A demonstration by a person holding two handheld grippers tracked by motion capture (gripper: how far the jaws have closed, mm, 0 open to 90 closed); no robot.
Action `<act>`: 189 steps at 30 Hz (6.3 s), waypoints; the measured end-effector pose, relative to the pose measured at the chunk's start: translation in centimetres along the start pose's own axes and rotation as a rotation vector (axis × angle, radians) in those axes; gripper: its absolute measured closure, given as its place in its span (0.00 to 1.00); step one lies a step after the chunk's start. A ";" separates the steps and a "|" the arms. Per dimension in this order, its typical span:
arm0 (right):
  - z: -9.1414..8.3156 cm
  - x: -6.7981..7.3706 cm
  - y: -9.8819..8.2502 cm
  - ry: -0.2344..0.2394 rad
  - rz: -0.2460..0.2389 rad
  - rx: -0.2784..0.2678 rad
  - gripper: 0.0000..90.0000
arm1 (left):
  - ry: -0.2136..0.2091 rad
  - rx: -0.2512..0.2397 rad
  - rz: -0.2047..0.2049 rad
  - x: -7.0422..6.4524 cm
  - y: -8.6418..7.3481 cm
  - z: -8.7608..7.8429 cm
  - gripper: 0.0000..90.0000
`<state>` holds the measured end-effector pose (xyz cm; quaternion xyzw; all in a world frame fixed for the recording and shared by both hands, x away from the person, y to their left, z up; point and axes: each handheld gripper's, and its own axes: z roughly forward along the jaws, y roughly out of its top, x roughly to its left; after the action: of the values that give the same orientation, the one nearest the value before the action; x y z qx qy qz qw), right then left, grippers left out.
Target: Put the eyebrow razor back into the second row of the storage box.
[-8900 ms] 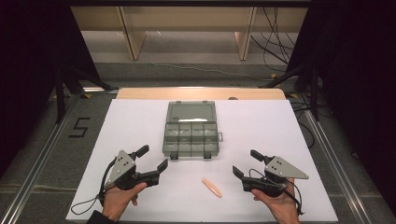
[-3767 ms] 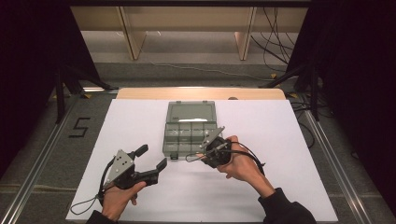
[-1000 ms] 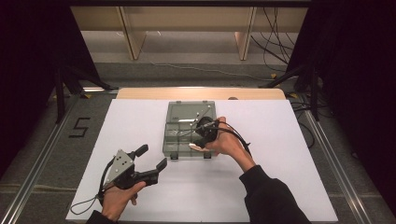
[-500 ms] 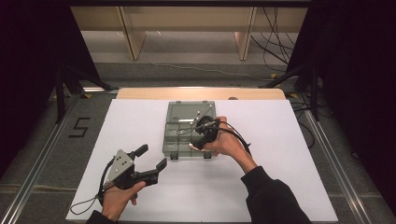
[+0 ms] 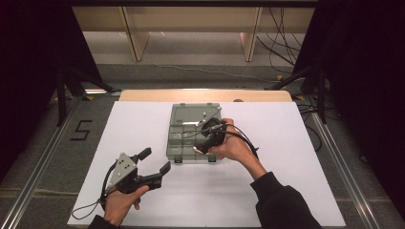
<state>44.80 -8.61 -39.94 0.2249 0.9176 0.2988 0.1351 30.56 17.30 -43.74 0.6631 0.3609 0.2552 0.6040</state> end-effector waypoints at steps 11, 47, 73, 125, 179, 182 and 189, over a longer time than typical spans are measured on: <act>-1.1 0.3 -0.3 0.003 0.003 -0.052 0.35 | -0.001 0.001 0.000 0.0 0.0 0.0 0.18; -3.8 1.3 -3.1 0.006 0.036 -0.181 0.28 | -0.001 0.005 0.006 0.0 0.0 0.0 0.18; -4.9 2.4 -5.4 0.044 0.079 -0.266 0.27 | -0.007 0.009 0.006 0.0 0.0 0.1 0.18; -7.3 2.7 -10.7 0.046 0.202 -0.432 0.23 | -0.021 0.015 0.016 -0.1 0.0 0.2 0.18; -8.6 3.9 -14.6 0.002 0.254 -0.550 0.18 | -0.042 0.029 0.026 -0.2 -0.1 0.3 0.18; -8.7 4.1 -14.7 0.022 0.272 -0.547 0.18 | -0.055 0.015 0.039 -0.1 -0.1 0.4 0.18; -9.1 4.1 -15.1 -0.006 0.260 -0.535 0.18 | -0.056 0.015 0.043 -0.1 -0.1 0.4 0.18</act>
<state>32.77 -21.91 -42.49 0.2979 0.7692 0.5442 0.1530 30.85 16.99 -43.89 0.6821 0.3314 0.2468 0.6033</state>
